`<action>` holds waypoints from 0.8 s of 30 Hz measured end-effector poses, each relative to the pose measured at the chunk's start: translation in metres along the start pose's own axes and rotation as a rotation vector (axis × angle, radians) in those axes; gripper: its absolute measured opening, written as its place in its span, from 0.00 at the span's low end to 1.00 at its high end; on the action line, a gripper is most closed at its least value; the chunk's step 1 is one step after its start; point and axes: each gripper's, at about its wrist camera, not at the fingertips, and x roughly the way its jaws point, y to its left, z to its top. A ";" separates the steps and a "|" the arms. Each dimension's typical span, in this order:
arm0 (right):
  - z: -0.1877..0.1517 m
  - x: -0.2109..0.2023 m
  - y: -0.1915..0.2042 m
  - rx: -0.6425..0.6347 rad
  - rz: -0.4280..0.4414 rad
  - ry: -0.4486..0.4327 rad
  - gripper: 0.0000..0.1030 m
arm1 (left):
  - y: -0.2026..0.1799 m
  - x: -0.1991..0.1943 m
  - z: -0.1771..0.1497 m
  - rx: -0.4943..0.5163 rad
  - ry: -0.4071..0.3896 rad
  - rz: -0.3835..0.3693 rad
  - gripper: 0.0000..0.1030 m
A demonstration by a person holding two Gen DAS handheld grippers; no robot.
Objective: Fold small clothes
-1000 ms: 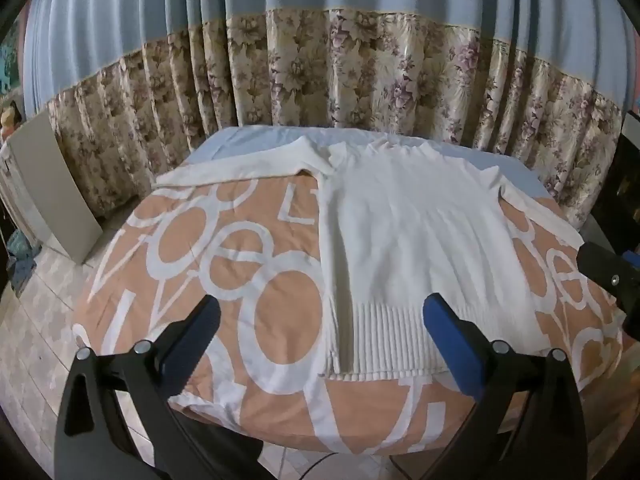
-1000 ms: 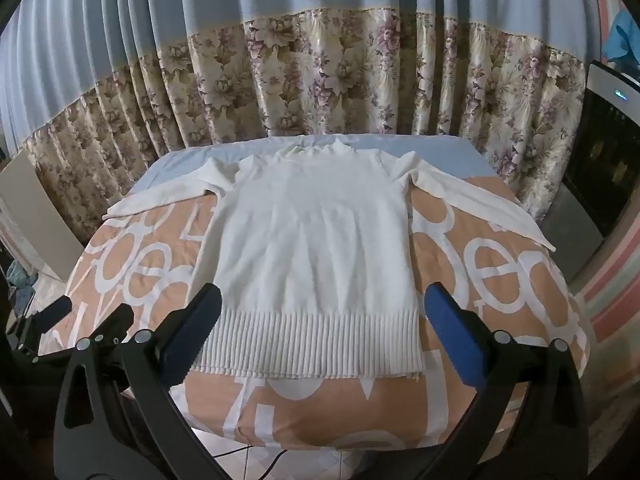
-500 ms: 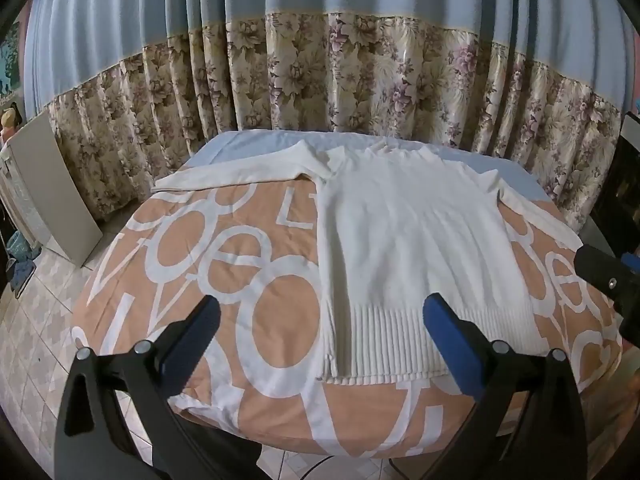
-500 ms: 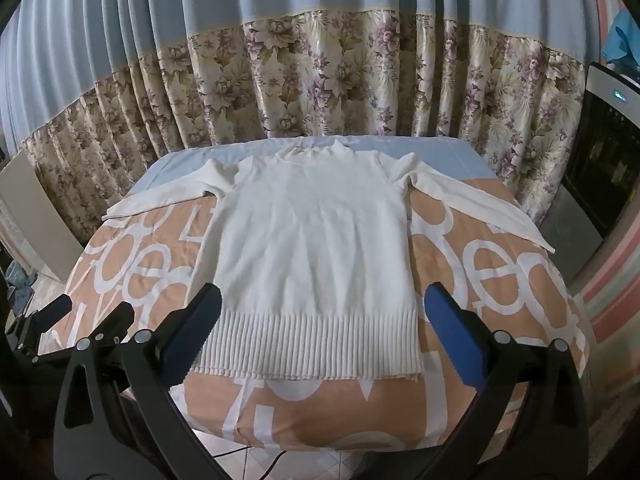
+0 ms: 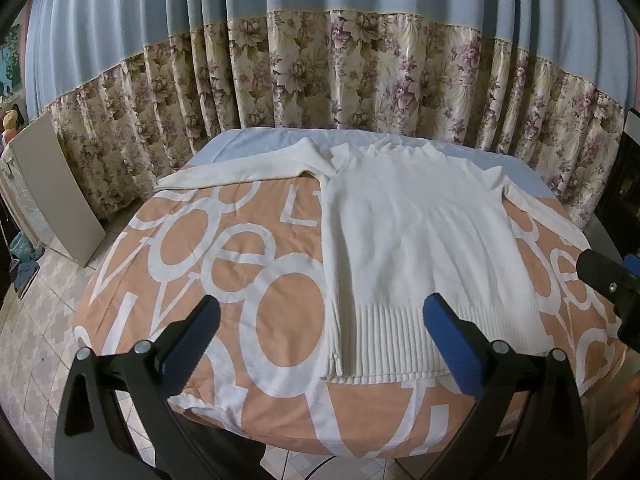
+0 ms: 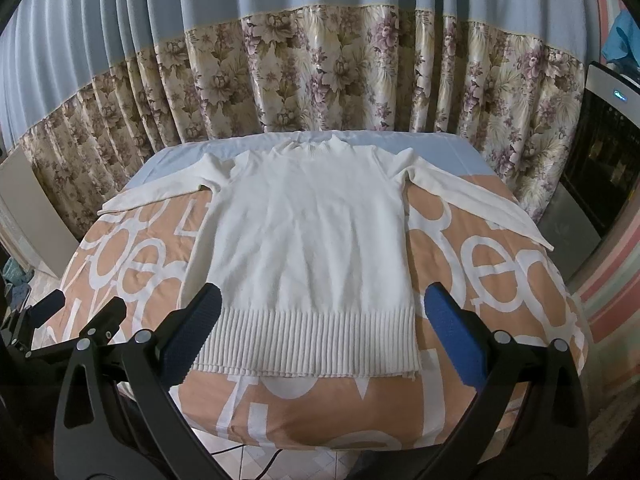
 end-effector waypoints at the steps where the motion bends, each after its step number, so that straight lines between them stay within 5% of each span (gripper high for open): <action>1: 0.001 -0.001 0.000 0.000 0.000 0.001 0.97 | 0.000 -0.001 0.000 -0.001 0.000 0.000 0.99; 24: -0.004 0.005 -0.010 0.005 -0.012 0.002 0.97 | 0.000 -0.004 0.007 -0.002 -0.012 0.016 0.99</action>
